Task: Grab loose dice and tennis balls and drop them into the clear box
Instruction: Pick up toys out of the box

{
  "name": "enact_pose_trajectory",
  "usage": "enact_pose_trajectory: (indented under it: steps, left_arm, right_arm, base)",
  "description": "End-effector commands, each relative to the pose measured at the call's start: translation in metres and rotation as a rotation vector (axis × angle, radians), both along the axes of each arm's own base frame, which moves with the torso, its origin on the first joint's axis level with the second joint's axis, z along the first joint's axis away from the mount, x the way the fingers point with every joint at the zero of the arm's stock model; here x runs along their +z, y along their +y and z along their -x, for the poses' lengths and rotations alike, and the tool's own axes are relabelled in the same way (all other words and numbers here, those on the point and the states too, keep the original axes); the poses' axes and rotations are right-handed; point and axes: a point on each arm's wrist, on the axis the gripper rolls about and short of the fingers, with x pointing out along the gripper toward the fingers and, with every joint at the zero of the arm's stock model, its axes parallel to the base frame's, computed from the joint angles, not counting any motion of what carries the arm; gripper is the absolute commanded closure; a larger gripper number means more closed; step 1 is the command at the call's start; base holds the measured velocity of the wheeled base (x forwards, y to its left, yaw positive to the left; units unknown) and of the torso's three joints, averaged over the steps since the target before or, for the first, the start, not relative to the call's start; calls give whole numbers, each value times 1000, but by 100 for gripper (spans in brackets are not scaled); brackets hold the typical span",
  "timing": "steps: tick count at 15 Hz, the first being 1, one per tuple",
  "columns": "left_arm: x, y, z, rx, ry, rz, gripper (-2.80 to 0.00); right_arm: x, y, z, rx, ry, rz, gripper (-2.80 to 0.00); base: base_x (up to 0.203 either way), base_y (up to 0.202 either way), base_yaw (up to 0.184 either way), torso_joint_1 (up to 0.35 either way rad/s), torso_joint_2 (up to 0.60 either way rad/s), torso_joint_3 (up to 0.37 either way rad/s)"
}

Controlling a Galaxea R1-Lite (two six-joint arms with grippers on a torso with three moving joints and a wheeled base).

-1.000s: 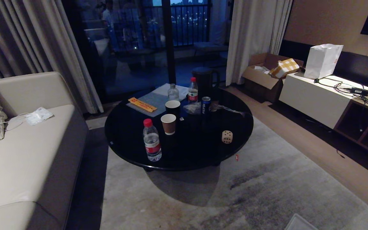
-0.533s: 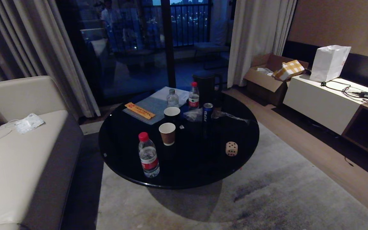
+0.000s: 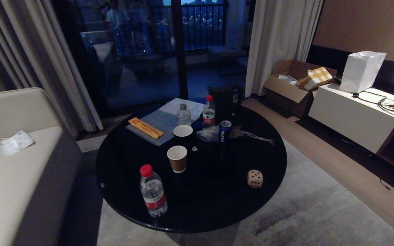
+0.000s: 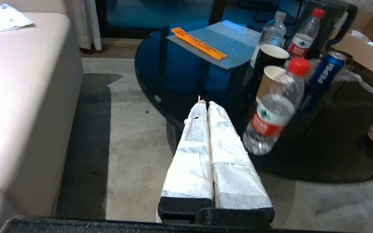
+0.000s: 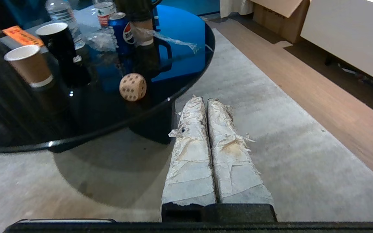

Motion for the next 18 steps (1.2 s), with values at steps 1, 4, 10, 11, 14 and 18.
enact_pose_trajectory:
  steps: [1,4,10,11,14,18]
  left_arm:
    - [0,0,0,2,1,1,0]
    - [0,0,0,1,1,1,0]
    - [0,0,0,1,1,1,0]
    - [0,0,0,1,1,1,0]
    - [0,0,0,1,1,1,0]
    - [0,0,0,1,1,1,0]
  right_arm:
    - [0,0,0,1,1,0,0]
    - [0,0,0,1,1,1,0]
    - [0,0,0,1,1,8,0]
    - [0,0,0,1,1,1,0]
    - [0,0,0,1,1,1,0]
    - [0,0,0,1,1,3,0]
  base:
    - [181,0,-1,2,2,2]
    - [175,0,0,1,2,3]
    - [19,0,0,0,1,0]
    - [0,0,0,0,0,0]
    - [0,0,0,0,0,0]
    - [0,0,0,3,1,-84]
